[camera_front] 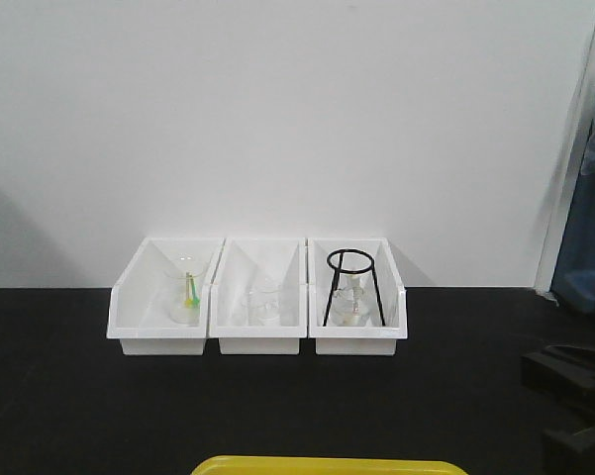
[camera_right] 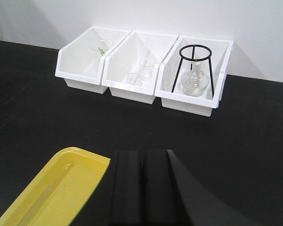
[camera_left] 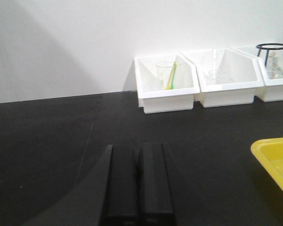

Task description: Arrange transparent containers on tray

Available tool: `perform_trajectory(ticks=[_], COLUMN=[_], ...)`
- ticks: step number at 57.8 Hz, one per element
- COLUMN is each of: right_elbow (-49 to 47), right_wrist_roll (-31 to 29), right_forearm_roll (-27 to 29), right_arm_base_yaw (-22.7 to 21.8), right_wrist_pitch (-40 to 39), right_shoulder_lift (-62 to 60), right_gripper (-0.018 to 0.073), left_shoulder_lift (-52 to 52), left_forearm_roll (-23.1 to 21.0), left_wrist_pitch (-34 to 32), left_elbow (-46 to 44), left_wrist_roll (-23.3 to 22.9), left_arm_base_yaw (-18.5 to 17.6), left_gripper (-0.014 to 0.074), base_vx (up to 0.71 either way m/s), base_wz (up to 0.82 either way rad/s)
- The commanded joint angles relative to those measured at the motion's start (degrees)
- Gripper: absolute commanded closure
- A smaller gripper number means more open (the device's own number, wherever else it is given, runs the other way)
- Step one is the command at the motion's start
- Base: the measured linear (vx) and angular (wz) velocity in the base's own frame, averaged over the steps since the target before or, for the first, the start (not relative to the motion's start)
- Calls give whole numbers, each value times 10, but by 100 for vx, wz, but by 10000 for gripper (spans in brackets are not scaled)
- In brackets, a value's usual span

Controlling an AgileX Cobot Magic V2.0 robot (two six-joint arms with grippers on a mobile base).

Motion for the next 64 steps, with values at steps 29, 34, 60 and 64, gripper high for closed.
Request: perform_trajectory(ticks=[29, 34, 60, 64], right_elbow=[-17, -17, 70, 133], right_wrist_roll=[-6, -6, -99, -126], right_forearm_roll=[-8, -8, 30, 33], right_arm_base_yaw=[-3, -3, -123, -173], right_wrist_pitch=[-45, -45, -98, -135], right_shoulder_lift=[-4, -4, -93, -145], right_gripper=[572, 572, 572, 572], left_shoulder_lift=[-8, -8, -8, -8], left_forearm_roll=[-45, -45, -45, -45], left_wrist_pitch=[-49, -49, -48, -48], left_elbow=[22, 22, 22, 22], left_wrist_roll=[-1, -1, -1, -1], left_arm_base_yaw=[5, 5, 5, 5], left_gripper=[603, 603, 603, 603], base_vx=[0, 0, 0, 0], base_wz=[0, 0, 0, 0])
